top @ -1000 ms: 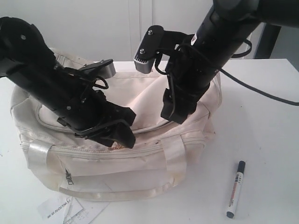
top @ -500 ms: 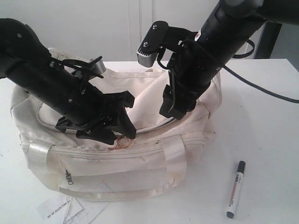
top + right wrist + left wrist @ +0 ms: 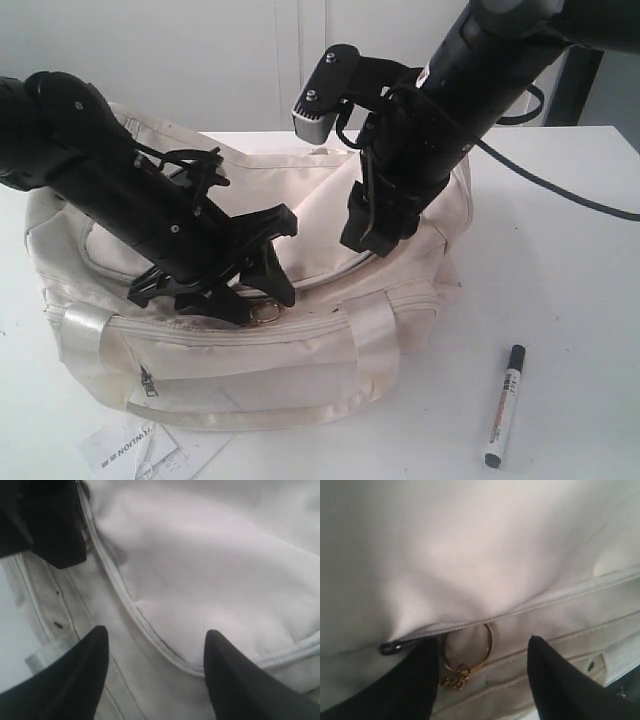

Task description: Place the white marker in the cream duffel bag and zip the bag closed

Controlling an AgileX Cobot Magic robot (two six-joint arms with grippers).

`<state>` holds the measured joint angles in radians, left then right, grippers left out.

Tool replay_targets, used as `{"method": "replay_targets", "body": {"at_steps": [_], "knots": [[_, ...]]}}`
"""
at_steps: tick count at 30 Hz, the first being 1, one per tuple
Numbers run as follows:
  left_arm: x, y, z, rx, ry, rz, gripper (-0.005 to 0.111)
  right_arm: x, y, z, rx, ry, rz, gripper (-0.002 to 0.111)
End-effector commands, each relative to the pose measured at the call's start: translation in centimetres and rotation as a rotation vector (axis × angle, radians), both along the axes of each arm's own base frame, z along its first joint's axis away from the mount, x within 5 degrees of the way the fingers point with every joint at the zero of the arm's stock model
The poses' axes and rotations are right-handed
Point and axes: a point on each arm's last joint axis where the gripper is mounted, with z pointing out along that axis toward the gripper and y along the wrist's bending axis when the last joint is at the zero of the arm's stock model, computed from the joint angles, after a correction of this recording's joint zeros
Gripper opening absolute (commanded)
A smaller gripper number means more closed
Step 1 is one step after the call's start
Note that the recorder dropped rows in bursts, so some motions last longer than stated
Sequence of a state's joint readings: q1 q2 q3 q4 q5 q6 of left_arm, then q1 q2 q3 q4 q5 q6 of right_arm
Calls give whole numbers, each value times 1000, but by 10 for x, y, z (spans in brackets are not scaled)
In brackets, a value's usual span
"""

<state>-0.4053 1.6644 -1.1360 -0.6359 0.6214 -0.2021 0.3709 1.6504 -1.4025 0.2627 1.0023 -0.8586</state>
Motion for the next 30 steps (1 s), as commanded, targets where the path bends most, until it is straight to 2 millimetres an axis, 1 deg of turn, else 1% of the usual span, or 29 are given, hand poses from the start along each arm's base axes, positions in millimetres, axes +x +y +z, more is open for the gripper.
{"method": "replay_targets", "body": {"at_steps": [1, 3, 6, 7, 8, 13, 16, 18, 21, 23, 26, 28, 30], "knots": [[-4, -16, 3, -43, -9, -1, 52, 2, -1, 2, 7, -17, 1, 54], [-5, -17, 3, -43, -9, -5, 41, 2, -1, 2, 7, -17, 1, 54], [-6, -17, 3, -37, -12, -18, 13, 2, -1, 2, 8, -19, 0, 54], [-6, -17, 3, -34, -20, -33, 5, 2, -1, 2, 10, -18, 0, 54], [-6, -17, 3, -28, -34, -56, 0, 2, -1, 2, 11, -18, -1, 54], [-8, -16, 8, -19, -71, -88, 0, 1, -1, 2, 9, -8, 0, 54], [-12, -12, 19, -7, -132, -119, 0, 0, -1, 1, 5, 4, 4, 54], [-15, -7, 28, 13, -177, -145, 0, 0, -1, 1, 4, 8, 5, 54], [-18, 10, 39, 80, -231, -166, 0, 0, -1, 1, 4, 8, 5, 54], [-18, 21, 43, 120, -239, -174, 0, 0, -1, 1, 4, 8, 5, 54], [-19, 32, 47, 140, -247, -197, 0, -1, 0, 2, 21, 14, 2, 54], [-21, 35, 48, 153, -263, -250, 0, -1, 1, 2, 34, 19, 0, 54], [-25, 36, 49, 169, -286, -342, 0, -2, 2, 2, 47, 26, 1, 54]]}}
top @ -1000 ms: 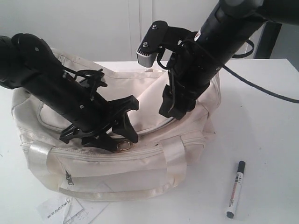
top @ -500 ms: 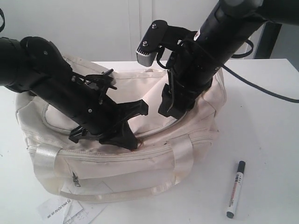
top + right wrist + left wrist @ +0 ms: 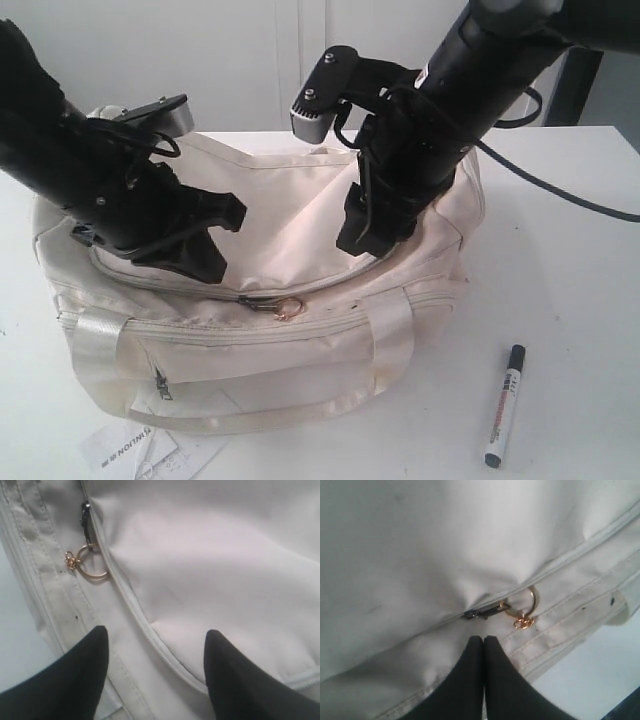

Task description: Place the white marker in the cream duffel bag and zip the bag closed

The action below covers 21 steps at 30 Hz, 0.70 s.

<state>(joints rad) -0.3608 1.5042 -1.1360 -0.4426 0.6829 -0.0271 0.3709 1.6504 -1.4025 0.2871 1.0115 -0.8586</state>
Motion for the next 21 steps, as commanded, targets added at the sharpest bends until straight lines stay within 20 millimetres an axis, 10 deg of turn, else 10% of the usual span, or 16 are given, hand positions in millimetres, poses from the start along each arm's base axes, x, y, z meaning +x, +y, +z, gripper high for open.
{"method": "replay_targets", "body": {"at_steps": [1, 6, 12, 17, 21], "knots": [[-9, 4, 6, 47, -38, -179, 1, -1, 1, 2, 33, 18, 3, 54], [-12, -8, 13, -7, -215, -448, 27, -1, 2, 2, 56, 38, -36, 54], [-6, -23, 11, -176, -164, -349, 62, 8, -10, 5, 73, 37, -323, 54], [-12, -24, -2, -6, -259, -651, 70, -6, -9, 0, -31, 81, 31, 54], [-9, -4, 5, 94, -232, -499, 67, -7, 2, 3, 60, 33, 182, 54]]}}
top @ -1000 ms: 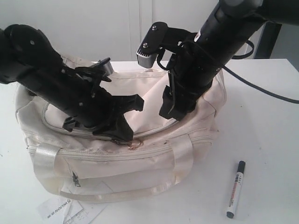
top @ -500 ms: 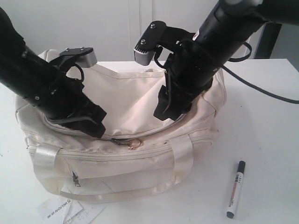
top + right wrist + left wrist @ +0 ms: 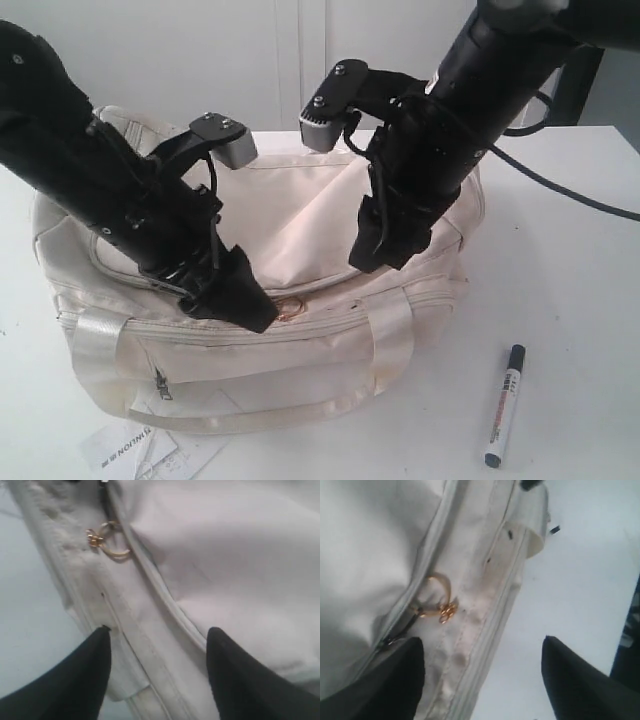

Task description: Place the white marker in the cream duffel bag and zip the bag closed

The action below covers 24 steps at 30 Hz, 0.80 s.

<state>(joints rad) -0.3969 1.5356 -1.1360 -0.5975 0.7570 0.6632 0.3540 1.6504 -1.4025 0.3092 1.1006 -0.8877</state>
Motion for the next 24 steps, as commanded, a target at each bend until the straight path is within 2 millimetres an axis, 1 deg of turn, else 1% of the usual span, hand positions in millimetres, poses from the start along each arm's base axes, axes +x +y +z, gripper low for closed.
{"method": "replay_targets", "body": {"at_steps": [1, 3, 6, 10, 16, 19, 24], "knots": [[0, 22, 15, 63, -25, 131, 66, -2, 11, 6, 110, -61, 199, 54], [-3, 35, 28, 53, -64, 173, 65, -2, 16, 5, 150, -94, 304, 54], [-7, 51, 43, 49, -123, 216, 65, 1, 18, -1, 153, -95, 346, 54], [-9, 62, 50, 45, -141, 253, 65, 6, 19, -13, 129, -88, 392, 54], [-10, 61, 50, 30, -122, 255, 65, 20, 23, -39, 112, -62, 396, 54], [-11, 61, 50, 28, -115, 252, 65, 26, 25, -46, 104, -81, 394, 54], [-11, 61, 50, 25, -105, 248, 65, 35, 25, -53, 90, -121, 365, 54]]}}
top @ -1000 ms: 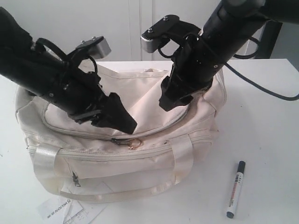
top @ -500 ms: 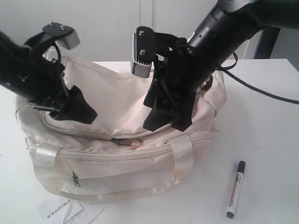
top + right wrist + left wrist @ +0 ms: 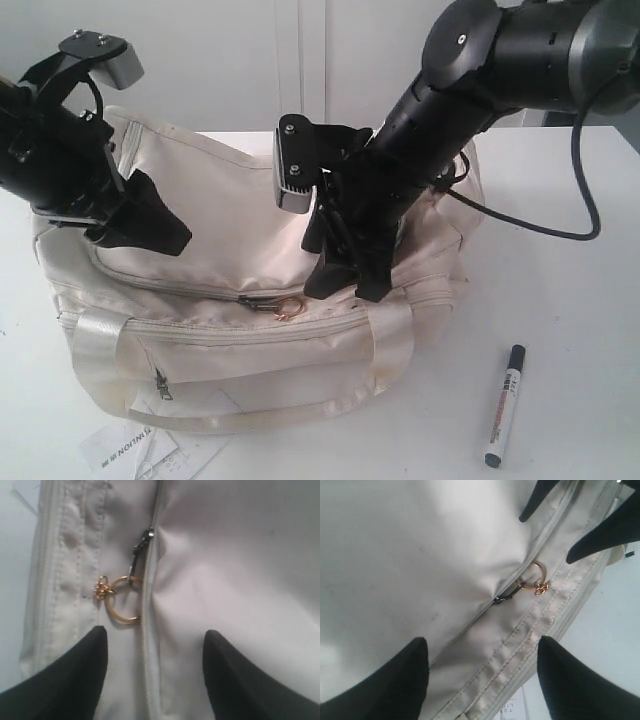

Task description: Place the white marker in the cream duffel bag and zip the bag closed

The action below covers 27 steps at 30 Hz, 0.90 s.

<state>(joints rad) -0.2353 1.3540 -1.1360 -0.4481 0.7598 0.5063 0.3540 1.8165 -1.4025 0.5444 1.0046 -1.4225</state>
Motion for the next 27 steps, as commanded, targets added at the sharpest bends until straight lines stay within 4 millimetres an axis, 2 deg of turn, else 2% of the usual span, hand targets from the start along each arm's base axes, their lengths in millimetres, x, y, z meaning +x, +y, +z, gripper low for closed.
{"method": "replay_targets", "body": {"at_steps": [1, 11, 14, 15, 20, 25, 27], "knots": [[-4, 0, 3, -21, 22, -2, 65, 8, -1, -4, 3, -39, -19, 54], [-4, 0, 3, -20, 27, -5, 65, 17, 0, -12, 1, -83, -58, 32], [-4, 0, 3, -20, 27, -5, 65, 21, 0, -11, 6, -119, -78, 10], [-4, 0, 3, -20, 27, -5, 65, 22, 0, -10, 8, -132, -85, -1], [-5, 0, 3, -20, 34, -9, 65, 20, 0, -10, 10, -115, -83, 0], [-5, 0, 3, -18, 37, -12, 65, 7, -1, 15, 61, -95, -92, 1], [-5, 0, 3, -18, 37, -12, 65, 0, -2, 24, 65, -86, -80, 11]]}}
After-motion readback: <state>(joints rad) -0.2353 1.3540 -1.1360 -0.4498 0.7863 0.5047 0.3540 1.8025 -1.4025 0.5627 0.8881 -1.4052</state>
